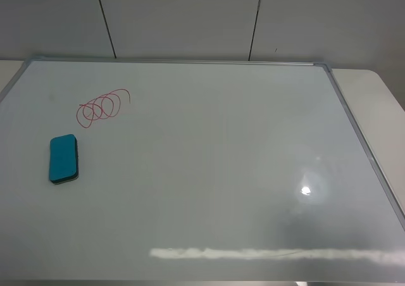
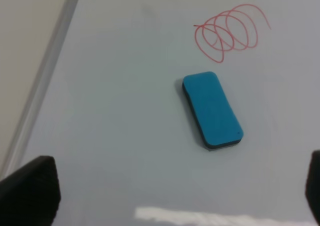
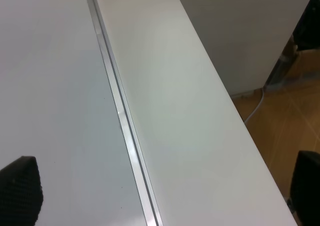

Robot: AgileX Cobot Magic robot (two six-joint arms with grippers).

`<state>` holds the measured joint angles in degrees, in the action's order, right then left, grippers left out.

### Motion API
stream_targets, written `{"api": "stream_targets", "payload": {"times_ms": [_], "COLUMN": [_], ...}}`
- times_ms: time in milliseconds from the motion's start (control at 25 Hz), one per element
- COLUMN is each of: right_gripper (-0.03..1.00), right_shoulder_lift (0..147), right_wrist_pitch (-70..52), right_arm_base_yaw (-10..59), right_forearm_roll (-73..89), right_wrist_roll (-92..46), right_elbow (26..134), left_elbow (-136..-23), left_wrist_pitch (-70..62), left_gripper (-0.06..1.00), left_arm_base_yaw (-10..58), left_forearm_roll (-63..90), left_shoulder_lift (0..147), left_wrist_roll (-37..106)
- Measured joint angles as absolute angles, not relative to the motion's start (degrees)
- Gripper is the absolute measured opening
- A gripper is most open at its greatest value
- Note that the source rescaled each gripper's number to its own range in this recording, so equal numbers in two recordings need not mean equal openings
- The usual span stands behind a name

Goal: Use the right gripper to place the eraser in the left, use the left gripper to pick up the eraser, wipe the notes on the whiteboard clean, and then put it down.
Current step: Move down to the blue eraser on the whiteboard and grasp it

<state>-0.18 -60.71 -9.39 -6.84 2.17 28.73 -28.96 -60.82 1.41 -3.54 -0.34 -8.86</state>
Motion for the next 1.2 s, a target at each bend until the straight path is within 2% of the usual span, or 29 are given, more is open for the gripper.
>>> {"api": "stream_targets", "payload": {"times_ms": [1200], "right_gripper": [1.0], "right_shoulder_lift": [-0.2], "right_wrist_pitch": [-60.7], "right_arm_base_yaw": [-9.4], "right_forearm_roll": [-6.8], "right_wrist_roll": [2.2], "right_elbow": [28.7], "left_elbow": [-29.0], "left_wrist_pitch": [-60.8], "left_gripper": [1.0], "left_arm_base_yaw": [1.4], "left_forearm_roll": [-3.5], "left_shoulder_lift": [-0.3], "left_wrist_roll": [-8.9]}}
